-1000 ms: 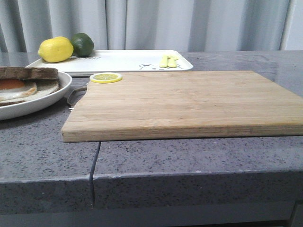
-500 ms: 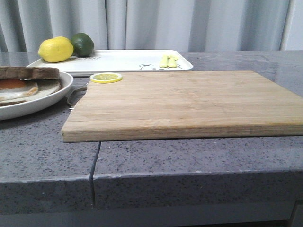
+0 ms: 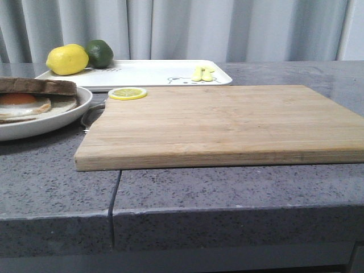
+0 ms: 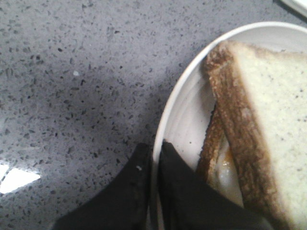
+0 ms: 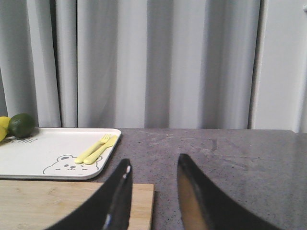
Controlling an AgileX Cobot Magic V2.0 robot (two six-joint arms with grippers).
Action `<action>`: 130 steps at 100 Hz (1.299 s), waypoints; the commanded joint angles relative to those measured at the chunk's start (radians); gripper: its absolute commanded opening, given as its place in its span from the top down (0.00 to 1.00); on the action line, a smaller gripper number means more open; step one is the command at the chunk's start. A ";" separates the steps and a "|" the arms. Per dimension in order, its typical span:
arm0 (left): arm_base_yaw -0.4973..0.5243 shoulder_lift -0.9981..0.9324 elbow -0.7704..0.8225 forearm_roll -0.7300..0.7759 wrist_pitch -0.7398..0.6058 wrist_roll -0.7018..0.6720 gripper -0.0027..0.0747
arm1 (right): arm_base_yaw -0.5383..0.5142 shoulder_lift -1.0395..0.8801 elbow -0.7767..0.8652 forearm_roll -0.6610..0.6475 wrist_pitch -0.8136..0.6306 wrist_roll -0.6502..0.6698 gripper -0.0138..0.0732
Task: Place bread and move sandwich to tray
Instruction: 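Grip the rim of the sandwich plate with the left gripper, then lift the plate and carry it over the white tray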
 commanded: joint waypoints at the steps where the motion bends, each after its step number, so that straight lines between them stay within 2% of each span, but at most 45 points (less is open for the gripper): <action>1: 0.002 -0.058 -0.027 -0.057 -0.032 -0.002 0.99 | -0.008 0.004 -0.029 -0.027 -0.045 -0.010 0.55; 29: 0.002 -0.155 -0.029 -0.141 -0.032 -0.002 0.99 | -0.008 0.004 -0.029 -0.027 -0.045 -0.010 0.55; 40: 0.002 -0.185 -0.029 -0.227 -0.034 0.000 0.99 | -0.008 0.004 -0.029 -0.027 -0.045 -0.010 0.55; 51: 0.002 -0.198 -0.039 -0.330 -0.038 0.058 0.99 | -0.008 0.004 -0.029 -0.027 -0.045 -0.010 0.55; 65: 0.002 -0.191 -0.079 -0.358 -0.040 0.079 0.99 | -0.008 0.004 -0.029 -0.027 -0.045 -0.010 0.55; 106: 0.002 0.053 -0.388 -0.380 0.098 0.159 0.99 | -0.008 0.004 -0.029 -0.027 -0.045 -0.010 0.55; 130: -0.008 0.195 -0.556 -0.425 0.123 0.216 0.99 | -0.008 0.004 -0.029 -0.027 -0.045 -0.010 0.55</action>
